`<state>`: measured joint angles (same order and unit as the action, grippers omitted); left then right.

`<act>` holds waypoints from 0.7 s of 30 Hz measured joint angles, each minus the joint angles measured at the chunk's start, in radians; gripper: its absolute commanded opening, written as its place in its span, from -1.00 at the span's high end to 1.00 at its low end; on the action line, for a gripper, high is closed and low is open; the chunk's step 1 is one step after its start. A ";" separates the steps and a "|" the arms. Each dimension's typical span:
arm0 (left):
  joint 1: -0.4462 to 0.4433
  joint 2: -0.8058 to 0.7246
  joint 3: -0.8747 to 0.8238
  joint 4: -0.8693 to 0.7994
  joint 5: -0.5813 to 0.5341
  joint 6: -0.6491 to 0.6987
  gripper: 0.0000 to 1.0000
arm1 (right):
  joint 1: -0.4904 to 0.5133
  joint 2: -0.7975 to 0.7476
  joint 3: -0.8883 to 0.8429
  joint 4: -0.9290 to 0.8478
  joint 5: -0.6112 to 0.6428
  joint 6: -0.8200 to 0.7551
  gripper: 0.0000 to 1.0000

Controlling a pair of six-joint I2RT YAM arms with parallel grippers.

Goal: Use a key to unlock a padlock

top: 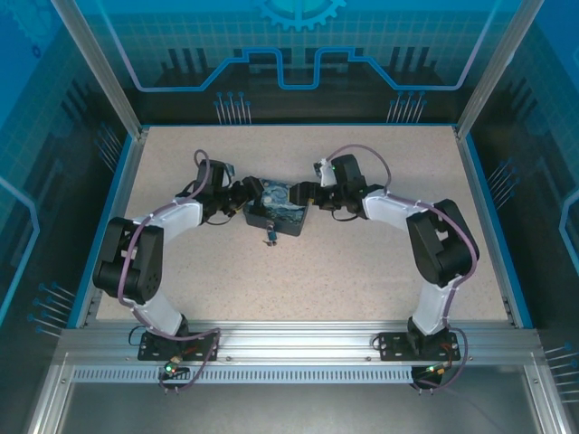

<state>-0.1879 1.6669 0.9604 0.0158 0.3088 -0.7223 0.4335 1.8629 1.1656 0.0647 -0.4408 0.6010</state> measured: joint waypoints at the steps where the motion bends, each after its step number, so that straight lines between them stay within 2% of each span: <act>1: -0.005 -0.002 -0.001 0.000 0.000 -0.001 -0.60 | -0.011 0.018 0.023 -0.006 -0.010 -0.010 -0.89; 6: -0.040 -0.055 -0.036 0.003 0.000 -0.011 -0.61 | -0.041 0.092 0.122 -0.033 -0.040 -0.063 -0.90; 12: -0.077 -0.169 -0.077 -0.002 -0.021 -0.016 -0.68 | -0.071 0.097 0.169 -0.104 0.002 -0.159 -1.00; 17: -0.066 -0.269 -0.072 -0.043 -0.071 0.000 -0.70 | -0.166 -0.048 0.077 -0.127 0.039 -0.192 -1.00; 21: -0.049 -0.288 -0.055 -0.061 -0.077 0.004 -0.65 | -0.189 -0.245 -0.059 -0.116 0.046 -0.190 -0.74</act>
<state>-0.2367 1.3788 0.9051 -0.0448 0.2314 -0.7185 0.2447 1.6176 1.1069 -0.0513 -0.3946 0.4107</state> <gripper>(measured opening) 0.845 0.940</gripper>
